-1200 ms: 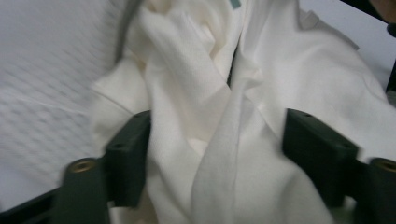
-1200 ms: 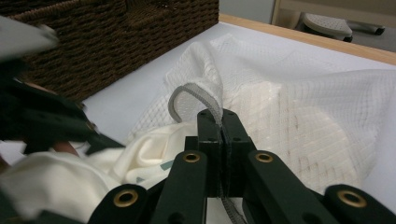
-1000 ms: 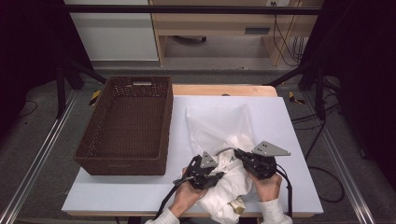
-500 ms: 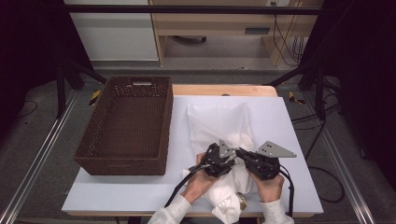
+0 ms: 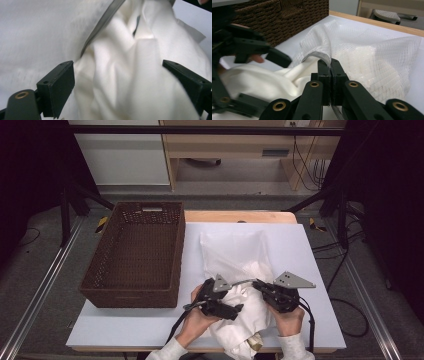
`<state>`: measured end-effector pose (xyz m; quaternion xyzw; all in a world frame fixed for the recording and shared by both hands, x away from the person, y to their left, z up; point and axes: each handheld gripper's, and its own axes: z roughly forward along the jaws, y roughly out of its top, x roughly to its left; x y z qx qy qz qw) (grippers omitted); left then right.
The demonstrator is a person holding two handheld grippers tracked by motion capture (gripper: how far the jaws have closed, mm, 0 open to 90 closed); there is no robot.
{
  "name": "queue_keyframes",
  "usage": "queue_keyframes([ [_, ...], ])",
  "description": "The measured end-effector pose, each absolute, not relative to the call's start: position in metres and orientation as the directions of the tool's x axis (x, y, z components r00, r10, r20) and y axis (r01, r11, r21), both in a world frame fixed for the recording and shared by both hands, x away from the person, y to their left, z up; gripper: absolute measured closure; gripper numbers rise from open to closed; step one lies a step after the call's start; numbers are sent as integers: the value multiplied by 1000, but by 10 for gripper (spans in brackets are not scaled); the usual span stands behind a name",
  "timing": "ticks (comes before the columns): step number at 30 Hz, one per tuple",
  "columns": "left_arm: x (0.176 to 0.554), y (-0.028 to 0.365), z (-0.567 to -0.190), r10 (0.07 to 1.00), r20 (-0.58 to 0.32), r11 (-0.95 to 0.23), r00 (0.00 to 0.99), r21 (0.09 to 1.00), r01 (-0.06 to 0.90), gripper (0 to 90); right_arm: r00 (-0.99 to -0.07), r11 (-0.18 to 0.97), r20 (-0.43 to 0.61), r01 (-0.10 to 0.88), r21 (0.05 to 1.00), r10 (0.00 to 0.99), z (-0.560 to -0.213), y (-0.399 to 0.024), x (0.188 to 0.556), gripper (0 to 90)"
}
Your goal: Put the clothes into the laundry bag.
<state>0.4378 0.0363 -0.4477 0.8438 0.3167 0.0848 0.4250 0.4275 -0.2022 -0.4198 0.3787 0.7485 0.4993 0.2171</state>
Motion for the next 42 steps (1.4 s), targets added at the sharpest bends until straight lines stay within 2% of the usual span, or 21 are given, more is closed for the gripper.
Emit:
queue_keyframes([
  [4, 440, 40, -474, 597, -245, -390, 764, 744, 543, 135, -620, 220, 54, 357, 908, 783, -421, -200, 428, 888],
  [5, 443, 39, -479, 583, -296, -380, 756, 724, 576, 183, -622, 223, 52, 356, 907, 781, -422, -199, 428, 888],
  [7, 443, 35, -477, 593, -265, -394, 760, 727, 562, 346, -626, 229, 47, 354, 907, 779, -422, -198, 429, 888],
  [9, 438, 30, -469, 600, -201, -424, 774, 741, 521, 550, -623, 227, 53, 361, 905, 780, -423, -198, 429, 888],
  [11, 433, 24, -461, 598, -138, -452, 789, 755, 474, 656, -623, 224, 52, 356, 907, 780, -422, -199, 429, 888],
  [16, 432, 9, -438, 573, -88, -466, 815, 783, 412, 703, -618, 206, 61, 351, 914, 784, -420, -202, 428, 888],
  [22, 437, -17, -418, 552, -9, -528, 834, 771, 357, 700, -611, 182, 73, 344, 921, 788, -418, -208, 427, 889],
  [27, 457, -35, -443, 590, 62, -588, 805, 716, 376, 670, -633, 191, 64, 327, 926, 771, -416, -204, 425, 889],
  [31, 468, -25, -454, 599, -30, -514, 800, 752, 413, 606, -631, 197, 55, 322, 926, 774, -414, -202, 424, 890],
  [33, 464, -20, -454, 602, -15, -509, 798, 763, 398, 524, -624, 193, 61, 330, 924, 779, -416, -205, 425, 890],
  [36, 457, -10, -448, 603, -10, -507, 798, 767, 393, 316, -617, 201, 56, 340, 919, 785, -418, -207, 427, 889],
  [38, 447, 0, -440, 598, -19, -497, 801, 776, 389, 217, -616, 204, 54, 340, 918, 786, -419, -206, 427, 889],
  [39, 444, 4, -437, 593, -19, -496, 805, 779, 384, 177, -613, 202, 57, 344, 917, 788, -419, -206, 427, 889],
  [42, 426, 20, -427, 569, -17, -492, 822, 794, 357, 162, -610, 203, 53, 344, 917, 791, -418, -207, 427, 889],
])
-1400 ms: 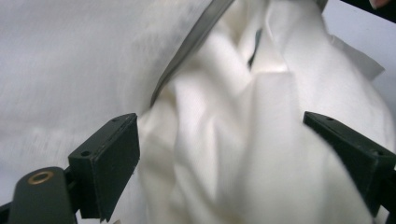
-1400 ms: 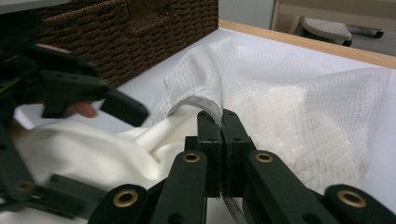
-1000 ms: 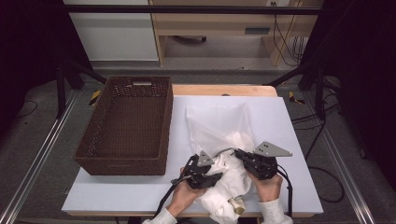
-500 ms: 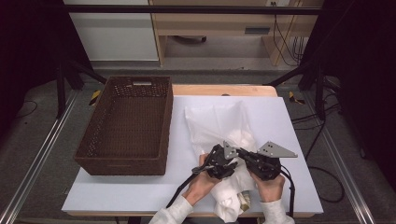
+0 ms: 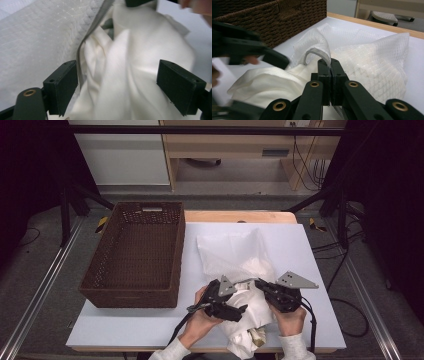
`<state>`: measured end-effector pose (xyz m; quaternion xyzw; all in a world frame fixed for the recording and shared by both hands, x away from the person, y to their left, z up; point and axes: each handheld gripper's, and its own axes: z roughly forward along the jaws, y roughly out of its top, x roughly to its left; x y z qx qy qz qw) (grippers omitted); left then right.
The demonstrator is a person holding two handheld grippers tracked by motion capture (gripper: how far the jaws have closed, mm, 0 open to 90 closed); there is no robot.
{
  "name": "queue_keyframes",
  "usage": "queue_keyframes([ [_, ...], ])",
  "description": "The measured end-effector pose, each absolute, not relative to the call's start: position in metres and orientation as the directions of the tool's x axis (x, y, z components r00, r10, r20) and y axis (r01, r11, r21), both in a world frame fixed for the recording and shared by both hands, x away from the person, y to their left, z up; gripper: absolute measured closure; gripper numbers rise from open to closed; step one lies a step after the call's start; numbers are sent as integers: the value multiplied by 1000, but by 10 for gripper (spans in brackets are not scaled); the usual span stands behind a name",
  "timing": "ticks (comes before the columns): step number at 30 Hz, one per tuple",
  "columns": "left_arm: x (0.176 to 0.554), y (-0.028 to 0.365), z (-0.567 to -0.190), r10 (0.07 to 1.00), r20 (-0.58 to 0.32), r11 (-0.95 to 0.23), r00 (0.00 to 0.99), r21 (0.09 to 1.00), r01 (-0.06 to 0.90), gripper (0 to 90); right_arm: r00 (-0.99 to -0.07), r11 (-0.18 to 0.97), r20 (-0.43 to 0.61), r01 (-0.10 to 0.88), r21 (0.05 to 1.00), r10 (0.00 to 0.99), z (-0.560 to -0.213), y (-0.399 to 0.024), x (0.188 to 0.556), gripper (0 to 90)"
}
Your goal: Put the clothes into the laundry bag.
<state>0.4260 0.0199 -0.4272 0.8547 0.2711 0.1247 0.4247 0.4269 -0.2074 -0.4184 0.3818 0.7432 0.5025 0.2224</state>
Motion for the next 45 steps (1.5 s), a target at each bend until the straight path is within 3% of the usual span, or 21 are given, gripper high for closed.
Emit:
queue_keyframes([
  [3, 415, 32, -433, 578, -25, -473, 816, 804, 359, 182, -605, 199, 57, 347, 916, 794, -418, -209, 427, 889],
  [5, 416, 35, -441, 578, -84, -439, 812, 807, 396, 292, -605, 201, 56, 348, 916, 795, -419, -208, 427, 889],
  [6, 418, 36, -446, 572, -127, -409, 811, 812, 416, 398, -605, 203, 54, 349, 915, 794, -419, -208, 428, 889],
  [11, 423, 25, -449, 591, -121, -396, 798, 818, 417, 764, -610, 208, 56, 354, 912, 791, -421, -205, 429, 889],
  [14, 418, 16, -436, 577, -79, -397, 813, 842, 364, 816, -614, 207, 62, 358, 911, 787, -421, -204, 429, 889],
  [20, 430, -22, -423, 588, 35, -476, 808, 823, 310, 810, -620, 196, 65, 345, 918, 782, -419, -205, 427, 889],
  [24, 454, -43, -443, 585, 60, -525, 809, 788, 321, 786, -629, 178, 70, 323, 930, 775, -413, -208, 423, 889],
  [29, 460, -45, -446, 579, 22, -498, 815, 801, 332, 744, -618, 179, 72, 335, 925, 783, -414, -211, 424, 889],
  [31, 458, -39, -447, 555, 5, -478, 832, 820, 315, 661, -611, 177, 79, 347, 921, 787, -417, -211, 426, 889],
  [33, 454, -28, -444, 539, -52, -447, 840, 828, 338, 488, -608, 188, 68, 349, 918, 791, -418, -211, 426, 889],
  [34, 451, -25, -442, 542, -62, -441, 838, 828, 346, 360, -609, 187, 69, 348, 919, 790, -418, -211, 427, 888],
  [36, 444, -17, -437, 559, -59, -457, 827, 810, 366, 261, -608, 192, 67, 352, 916, 791, -419, -210, 427, 888],
  [39, 431, -2, -429, 559, -44, -470, 828, 806, 360, 185, -604, 198, 63, 355, 914, 794, -420, -210, 428, 888],
  [45, 407, 35, -435, 599, -75, -422, 797, 816, 394, 190, -602, 198, 66, 361, 911, 796, -421, -211, 427, 888],
])
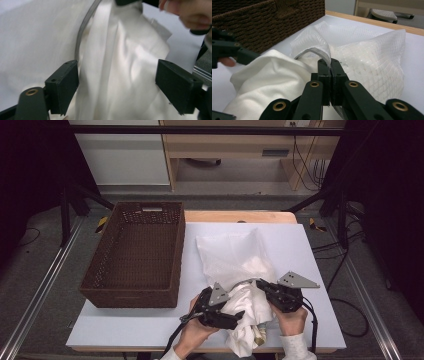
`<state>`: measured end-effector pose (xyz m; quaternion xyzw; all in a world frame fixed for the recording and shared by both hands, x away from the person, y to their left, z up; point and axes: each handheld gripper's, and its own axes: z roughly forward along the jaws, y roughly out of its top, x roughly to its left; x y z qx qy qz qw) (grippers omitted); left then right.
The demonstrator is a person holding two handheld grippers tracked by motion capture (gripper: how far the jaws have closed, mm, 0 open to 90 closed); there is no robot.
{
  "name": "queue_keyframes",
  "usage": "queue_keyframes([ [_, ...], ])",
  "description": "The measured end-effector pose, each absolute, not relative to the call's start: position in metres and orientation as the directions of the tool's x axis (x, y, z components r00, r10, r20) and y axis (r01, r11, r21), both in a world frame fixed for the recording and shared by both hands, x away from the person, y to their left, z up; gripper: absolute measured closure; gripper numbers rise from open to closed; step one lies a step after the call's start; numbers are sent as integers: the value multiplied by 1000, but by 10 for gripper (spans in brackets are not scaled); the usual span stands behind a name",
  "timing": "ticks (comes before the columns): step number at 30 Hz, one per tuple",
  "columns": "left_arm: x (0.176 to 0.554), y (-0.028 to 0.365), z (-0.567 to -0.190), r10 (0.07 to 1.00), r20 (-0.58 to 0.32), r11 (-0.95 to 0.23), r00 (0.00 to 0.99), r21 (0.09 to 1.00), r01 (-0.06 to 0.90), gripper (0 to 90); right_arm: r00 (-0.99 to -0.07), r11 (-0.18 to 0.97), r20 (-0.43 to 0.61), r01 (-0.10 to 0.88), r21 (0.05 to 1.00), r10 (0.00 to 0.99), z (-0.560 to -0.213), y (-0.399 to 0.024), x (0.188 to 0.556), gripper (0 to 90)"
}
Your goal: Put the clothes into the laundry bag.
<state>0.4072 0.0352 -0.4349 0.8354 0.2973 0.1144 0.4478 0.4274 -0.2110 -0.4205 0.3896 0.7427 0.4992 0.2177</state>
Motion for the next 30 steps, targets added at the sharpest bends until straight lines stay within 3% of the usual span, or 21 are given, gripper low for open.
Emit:
queue_keyframes([
  [2, 406, 41, -447, 603, -138, -368, 786, 826, 427, 247, -602, 199, 64, 360, 911, 796, -421, -211, 428, 888],
  [4, 414, 40, -459, 598, -217, -317, 772, 820, 476, 371, -602, 201, 64, 362, 910, 796, -421, -210, 428, 889],
  [6, 419, 35, -463, 598, -213, -322, 773, 819, 475, 557, -606, 208, 61, 364, 908, 793, -422, -209, 429, 889],
  [9, 423, 23, -459, 598, -193, -335, 778, 822, 461, 724, -608, 209, 64, 367, 907, 791, -423, -207, 429, 889],
  [11, 421, 14, -451, 593, -149, -352, 791, 836, 421, 783, -610, 206, 68, 367, 907, 789, -423, -207, 429, 889],
  [15, 422, -5, -436, 599, -67, -391, 798, 845, 364, 797, -613, 199, 68, 358, 912, 787, -421, -207, 428, 889],
  [19, 440, -26, -440, 640, -1, -462, 769, 799, 385, 788, -621, 184, 70, 336, 924, 781, -417, -208, 425, 889],
  [24, 465, -36, -449, 648, -24, -452, 761, 793, 410, 726, -624, 191, 63, 332, 924, 779, -414, -207, 423, 889],
  [27, 465, -31, -452, 641, -41, -428, 767, 810, 401, 652, -615, 183, 79, 352, 918, 784, -418, -210, 425, 889],
  [30, 456, -19, -452, 635, -42, -410, 771, 828, 383, 474, -611, 188, 74, 354, 916, 788, -420, -211, 426, 889],
])
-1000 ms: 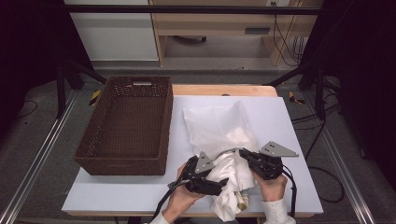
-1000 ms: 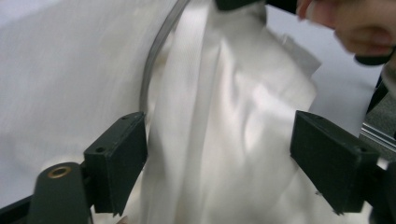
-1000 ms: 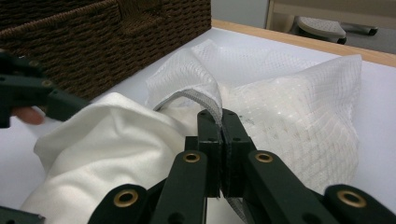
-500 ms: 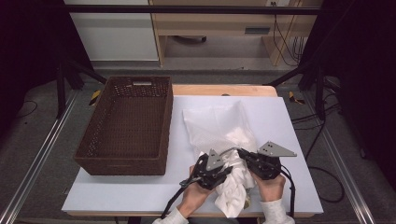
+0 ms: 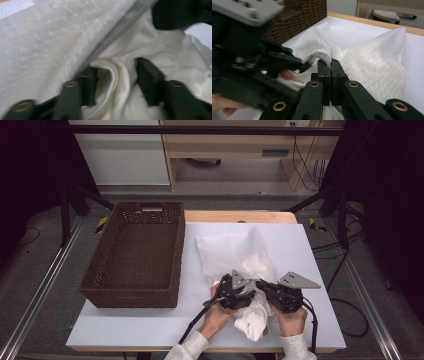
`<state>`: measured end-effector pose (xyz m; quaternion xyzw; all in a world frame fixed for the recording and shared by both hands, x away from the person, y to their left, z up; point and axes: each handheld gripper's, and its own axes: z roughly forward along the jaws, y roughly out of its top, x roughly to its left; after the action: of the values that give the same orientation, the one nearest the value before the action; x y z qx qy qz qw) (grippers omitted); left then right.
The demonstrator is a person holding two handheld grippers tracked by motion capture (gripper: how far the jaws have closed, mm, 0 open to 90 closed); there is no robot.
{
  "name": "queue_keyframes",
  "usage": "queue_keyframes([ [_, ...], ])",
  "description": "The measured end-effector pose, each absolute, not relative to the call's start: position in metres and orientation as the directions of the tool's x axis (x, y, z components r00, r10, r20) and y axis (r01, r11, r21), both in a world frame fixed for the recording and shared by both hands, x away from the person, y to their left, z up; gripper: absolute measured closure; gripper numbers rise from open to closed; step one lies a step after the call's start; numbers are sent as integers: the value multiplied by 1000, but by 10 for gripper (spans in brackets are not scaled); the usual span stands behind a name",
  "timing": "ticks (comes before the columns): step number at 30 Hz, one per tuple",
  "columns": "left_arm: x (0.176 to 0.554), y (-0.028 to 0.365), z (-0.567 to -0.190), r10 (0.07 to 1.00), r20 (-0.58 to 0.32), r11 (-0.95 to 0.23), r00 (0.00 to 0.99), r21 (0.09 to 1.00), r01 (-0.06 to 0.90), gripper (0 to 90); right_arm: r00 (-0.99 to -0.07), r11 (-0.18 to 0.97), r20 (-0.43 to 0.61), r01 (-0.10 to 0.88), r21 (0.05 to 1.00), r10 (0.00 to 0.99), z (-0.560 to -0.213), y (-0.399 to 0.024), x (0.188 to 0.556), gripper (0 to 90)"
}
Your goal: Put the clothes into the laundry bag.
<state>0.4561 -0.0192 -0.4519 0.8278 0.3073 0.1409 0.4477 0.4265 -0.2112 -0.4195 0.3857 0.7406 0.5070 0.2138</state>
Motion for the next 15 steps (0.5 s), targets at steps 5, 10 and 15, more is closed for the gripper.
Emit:
queue_keyframes([
  [5, 436, 11, -441, 610, -88, -387, 788, 835, 392, 187, -610, 196, 71, 358, 913, 789, -421, -210, 427, 889],
  [10, 422, 46, -453, 618, -159, -338, 770, 831, 442, 163, -611, 197, 70, 360, 912, 789, -421, -210, 427, 889],
  [15, 436, 44, -480, 617, -265, -308, 741, 785, 538, 133, -613, 210, 64, 364, 907, 788, -423, -207, 428, 889],
])
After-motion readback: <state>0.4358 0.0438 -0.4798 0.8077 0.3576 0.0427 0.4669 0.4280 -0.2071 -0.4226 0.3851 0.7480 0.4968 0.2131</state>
